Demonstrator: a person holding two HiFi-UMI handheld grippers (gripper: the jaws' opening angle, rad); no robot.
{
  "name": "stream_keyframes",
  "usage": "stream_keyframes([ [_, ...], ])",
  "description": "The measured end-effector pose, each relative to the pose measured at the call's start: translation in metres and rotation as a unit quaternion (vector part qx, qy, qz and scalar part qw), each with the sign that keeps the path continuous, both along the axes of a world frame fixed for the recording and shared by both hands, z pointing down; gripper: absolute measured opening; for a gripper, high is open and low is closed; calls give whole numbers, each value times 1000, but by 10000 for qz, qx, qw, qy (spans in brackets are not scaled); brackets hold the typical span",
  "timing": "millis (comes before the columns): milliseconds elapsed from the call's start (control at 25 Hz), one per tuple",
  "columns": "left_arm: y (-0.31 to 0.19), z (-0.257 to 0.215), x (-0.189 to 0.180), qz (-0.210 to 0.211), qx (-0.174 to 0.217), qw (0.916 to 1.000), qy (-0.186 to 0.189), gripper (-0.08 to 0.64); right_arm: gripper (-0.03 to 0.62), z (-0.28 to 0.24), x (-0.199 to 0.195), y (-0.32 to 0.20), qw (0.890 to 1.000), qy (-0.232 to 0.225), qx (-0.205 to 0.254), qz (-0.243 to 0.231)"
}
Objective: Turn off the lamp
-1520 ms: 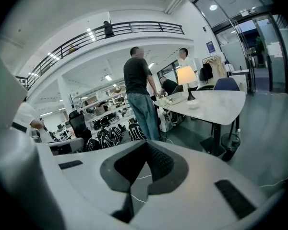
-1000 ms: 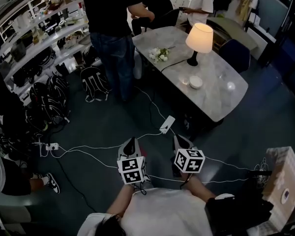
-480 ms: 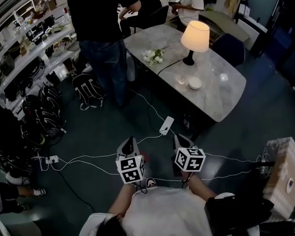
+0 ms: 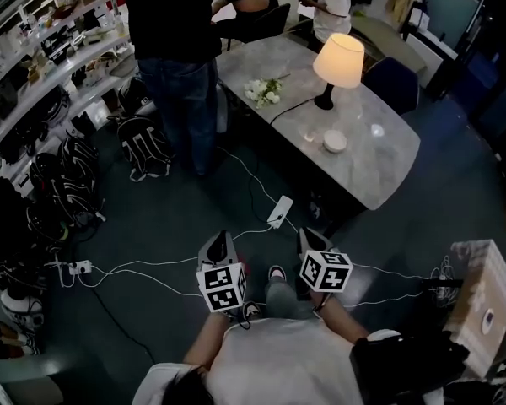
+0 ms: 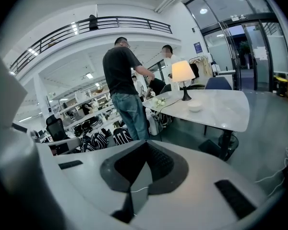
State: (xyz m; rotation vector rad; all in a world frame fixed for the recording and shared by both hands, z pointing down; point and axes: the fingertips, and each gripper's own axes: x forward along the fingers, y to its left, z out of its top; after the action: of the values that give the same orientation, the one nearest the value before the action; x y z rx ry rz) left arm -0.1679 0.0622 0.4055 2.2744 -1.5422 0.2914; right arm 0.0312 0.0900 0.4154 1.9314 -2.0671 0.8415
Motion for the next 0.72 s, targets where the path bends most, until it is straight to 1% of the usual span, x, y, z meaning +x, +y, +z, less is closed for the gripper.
stream_keyframes([
  [160,-6,5,-13,-136,-35,9999,-27,-9,0,0,-14,-16,9999,-13,59,-152],
  [360,-28,9,-31,-414,-82,9991,-53,-9,0,3,-28,-48,9993,-62,118,-352],
  [600,-61,8,-37,-452,-67,9988,-198,-9,0,3,-31,-89,9991,-158,189,-359],
  [720,-83,9,-34,-463,-107,9986,-227,-9,0,7,-26,-112,9992,-139,137,-343],
])
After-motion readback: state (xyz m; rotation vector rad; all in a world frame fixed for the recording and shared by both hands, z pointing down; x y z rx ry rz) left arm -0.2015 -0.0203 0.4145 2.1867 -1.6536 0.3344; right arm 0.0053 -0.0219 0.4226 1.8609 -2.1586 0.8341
